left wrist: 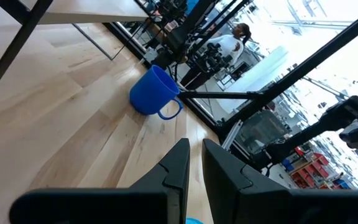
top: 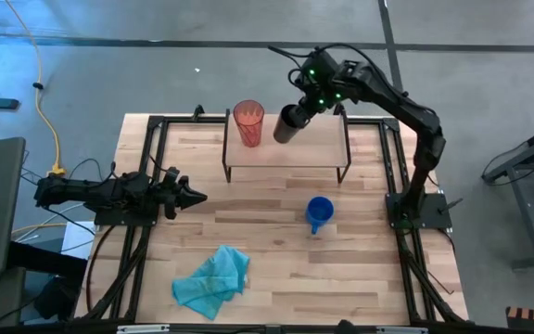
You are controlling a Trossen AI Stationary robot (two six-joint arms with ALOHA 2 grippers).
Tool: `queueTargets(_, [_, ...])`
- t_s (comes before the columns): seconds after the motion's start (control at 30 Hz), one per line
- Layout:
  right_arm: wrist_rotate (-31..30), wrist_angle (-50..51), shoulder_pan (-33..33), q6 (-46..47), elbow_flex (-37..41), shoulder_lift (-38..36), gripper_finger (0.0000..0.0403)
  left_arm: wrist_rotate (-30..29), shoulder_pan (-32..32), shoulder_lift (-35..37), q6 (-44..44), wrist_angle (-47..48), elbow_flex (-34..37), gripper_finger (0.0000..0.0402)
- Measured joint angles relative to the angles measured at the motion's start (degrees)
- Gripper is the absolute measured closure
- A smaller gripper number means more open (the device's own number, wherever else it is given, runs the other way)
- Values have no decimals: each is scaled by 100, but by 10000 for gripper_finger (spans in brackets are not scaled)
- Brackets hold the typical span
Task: Stack small to large cups/mugs on shelf
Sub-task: Put the black cup on the shelf
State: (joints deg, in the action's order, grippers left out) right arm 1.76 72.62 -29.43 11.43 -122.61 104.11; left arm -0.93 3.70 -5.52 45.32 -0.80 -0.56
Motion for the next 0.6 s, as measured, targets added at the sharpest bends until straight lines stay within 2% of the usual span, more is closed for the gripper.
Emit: queueTargets(0.6, [68, 52, -79, 166, 0, 262, 403, 2, 2, 0, -2, 0, 0, 369])
